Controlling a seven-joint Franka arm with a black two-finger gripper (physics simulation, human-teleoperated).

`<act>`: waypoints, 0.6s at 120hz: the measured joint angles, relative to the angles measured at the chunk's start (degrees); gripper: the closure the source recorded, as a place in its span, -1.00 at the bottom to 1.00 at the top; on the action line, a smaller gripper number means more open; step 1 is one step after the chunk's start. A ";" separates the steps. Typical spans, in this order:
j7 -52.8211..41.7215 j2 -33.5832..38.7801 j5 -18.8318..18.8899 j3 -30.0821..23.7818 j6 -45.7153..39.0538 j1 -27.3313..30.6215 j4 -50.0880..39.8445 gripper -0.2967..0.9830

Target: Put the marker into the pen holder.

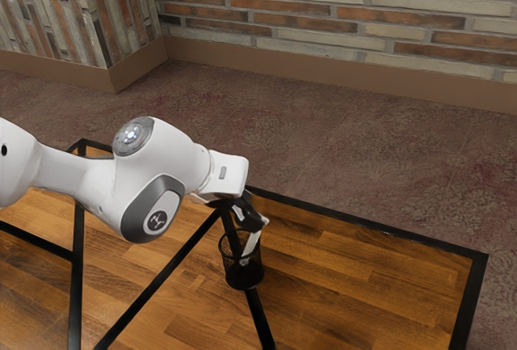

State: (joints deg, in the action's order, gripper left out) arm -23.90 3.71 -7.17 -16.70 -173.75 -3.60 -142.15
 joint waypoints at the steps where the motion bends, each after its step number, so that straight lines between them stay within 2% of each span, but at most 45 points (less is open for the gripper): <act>1: 0.01 -0.02 -0.01 0.00 0.02 0.01 -0.01 -0.26; 12: 0.08 -0.26 -0.21 0.99 2.30 -0.58 0.62 -0.36; 20: 0.75 0.00 -0.47 4.00 8.87 -1.40 4.94 -0.40; 34: 3.19 -1.83 1.05 9.57 30.79 -0.36 25.09 -0.46; 43: 5.29 -7.35 2.66 12.08 44.86 0.66 41.36 -0.48; 50: 7.03 -8.18 3.74 13.62 54.63 1.33 48.86 -0.50; 61: 9.83 -6.86 4.68 17.50 66.45 -0.01 52.80 -0.51; 72: 12.18 -5.72 5.27 22.74 74.42 -2.00 53.30 -0.52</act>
State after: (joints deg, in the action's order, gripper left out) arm -11.71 -2.01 -1.90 6.04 -99.33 -5.61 -88.85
